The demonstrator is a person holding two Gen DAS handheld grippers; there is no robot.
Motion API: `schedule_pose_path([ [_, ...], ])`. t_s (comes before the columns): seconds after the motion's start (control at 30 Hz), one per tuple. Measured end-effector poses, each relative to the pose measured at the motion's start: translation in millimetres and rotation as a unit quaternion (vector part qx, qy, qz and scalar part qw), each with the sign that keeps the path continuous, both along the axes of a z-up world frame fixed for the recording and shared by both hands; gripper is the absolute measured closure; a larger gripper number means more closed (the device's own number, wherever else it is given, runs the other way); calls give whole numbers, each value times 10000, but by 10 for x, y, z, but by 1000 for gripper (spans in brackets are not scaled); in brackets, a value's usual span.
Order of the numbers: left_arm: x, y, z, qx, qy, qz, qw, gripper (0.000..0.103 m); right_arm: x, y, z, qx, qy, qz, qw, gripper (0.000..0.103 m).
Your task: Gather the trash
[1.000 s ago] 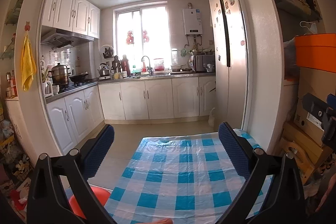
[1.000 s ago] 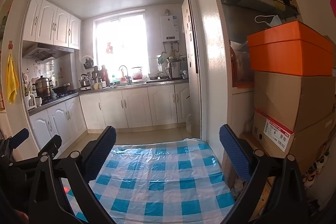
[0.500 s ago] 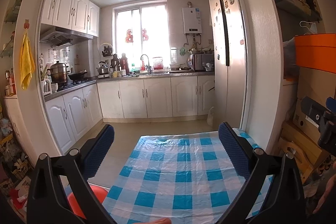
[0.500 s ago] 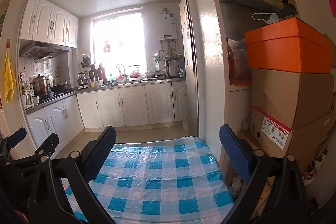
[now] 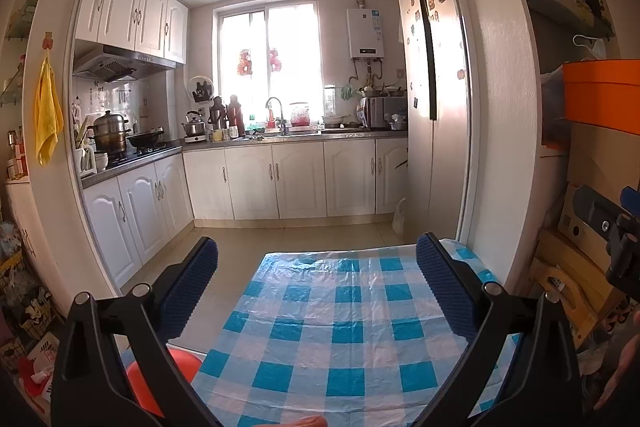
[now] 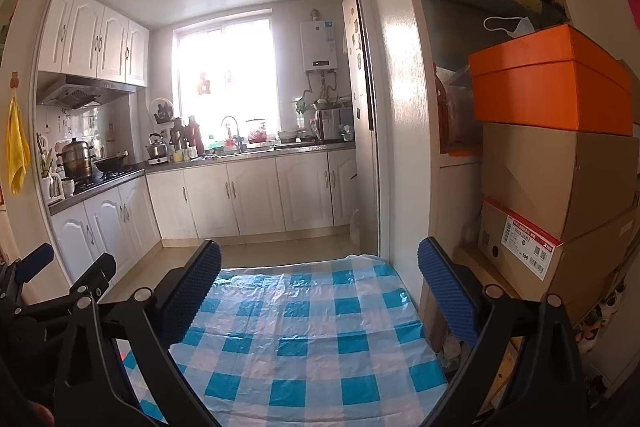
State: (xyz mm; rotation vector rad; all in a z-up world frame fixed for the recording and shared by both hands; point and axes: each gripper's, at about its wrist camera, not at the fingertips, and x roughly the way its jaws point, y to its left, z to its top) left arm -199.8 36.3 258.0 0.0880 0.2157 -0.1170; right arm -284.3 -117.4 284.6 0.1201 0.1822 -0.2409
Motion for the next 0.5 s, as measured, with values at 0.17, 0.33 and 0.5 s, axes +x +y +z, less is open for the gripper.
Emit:
schedule_pose_path([
  [0.17,36,-11,-28,-17,45,10,10000,3,18,-10,-15,23,19,13,10000,6],
  [0.33,51,-15,-40,-40,73,-1,10000,3,28,-33,-45,56,6,-20,10000,6],
  [0.5,103,-49,-86,-8,126,-7,9999,3,65,-82,-97,119,40,-30,9999,6],
])
